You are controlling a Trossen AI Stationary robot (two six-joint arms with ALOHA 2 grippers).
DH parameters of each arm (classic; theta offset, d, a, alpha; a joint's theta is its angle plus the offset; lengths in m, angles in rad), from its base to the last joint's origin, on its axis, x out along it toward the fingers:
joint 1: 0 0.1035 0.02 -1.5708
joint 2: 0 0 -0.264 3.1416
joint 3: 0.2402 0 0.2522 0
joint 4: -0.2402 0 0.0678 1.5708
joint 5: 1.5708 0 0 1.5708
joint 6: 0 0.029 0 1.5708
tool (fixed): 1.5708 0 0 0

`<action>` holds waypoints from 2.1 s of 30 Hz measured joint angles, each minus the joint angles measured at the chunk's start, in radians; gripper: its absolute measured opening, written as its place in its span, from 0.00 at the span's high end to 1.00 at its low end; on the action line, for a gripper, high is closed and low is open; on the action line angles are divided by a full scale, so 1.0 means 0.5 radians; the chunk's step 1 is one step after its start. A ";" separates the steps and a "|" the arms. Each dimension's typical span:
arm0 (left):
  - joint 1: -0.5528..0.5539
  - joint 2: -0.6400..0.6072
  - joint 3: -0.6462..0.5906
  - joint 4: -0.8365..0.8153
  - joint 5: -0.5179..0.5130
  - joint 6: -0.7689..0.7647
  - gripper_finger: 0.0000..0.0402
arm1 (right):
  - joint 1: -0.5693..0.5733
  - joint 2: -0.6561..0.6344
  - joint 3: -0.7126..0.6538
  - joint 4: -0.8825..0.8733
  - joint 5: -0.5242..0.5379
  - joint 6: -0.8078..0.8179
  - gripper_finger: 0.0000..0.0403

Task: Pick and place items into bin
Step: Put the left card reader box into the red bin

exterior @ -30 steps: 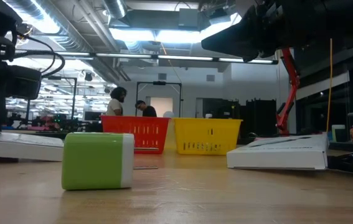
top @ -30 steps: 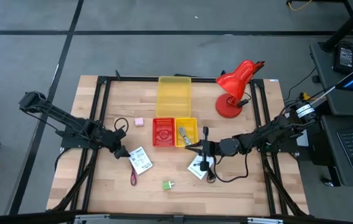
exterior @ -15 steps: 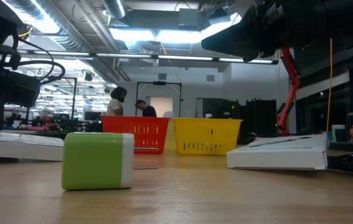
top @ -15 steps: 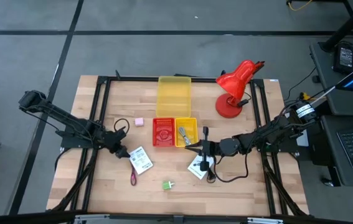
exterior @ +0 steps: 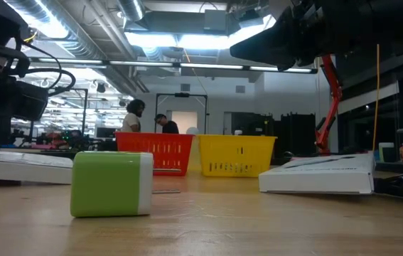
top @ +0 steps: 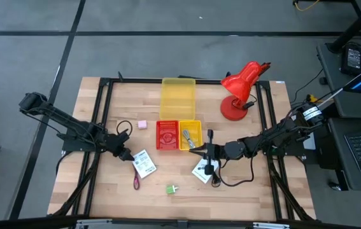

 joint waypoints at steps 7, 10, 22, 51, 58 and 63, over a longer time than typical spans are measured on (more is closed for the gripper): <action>0.000 0.092 0.001 0.007 0.002 -0.036 0.51 | -0.001 0.000 0.000 -0.020 0.000 0.000 1.00; 0.000 0.151 0.006 0.023 0.002 -0.048 0.51 | 0.000 0.000 0.000 -0.022 -0.001 0.000 1.00; 0.000 0.221 0.004 0.097 0.000 -0.043 0.51 | 0.000 0.000 0.000 -0.028 -0.001 0.000 1.00; 0.000 0.227 0.001 0.101 0.058 -0.002 0.88 | -0.001 0.000 0.000 -0.028 0.000 0.000 1.00; 0.000 0.227 0.001 0.097 0.057 -0.005 0.88 | -0.007 0.000 -0.001 -0.004 0.001 0.104 1.00; 0.000 0.227 0.001 0.092 0.043 -0.002 0.90 | -0.054 0.000 0.000 0.083 0.002 0.309 1.00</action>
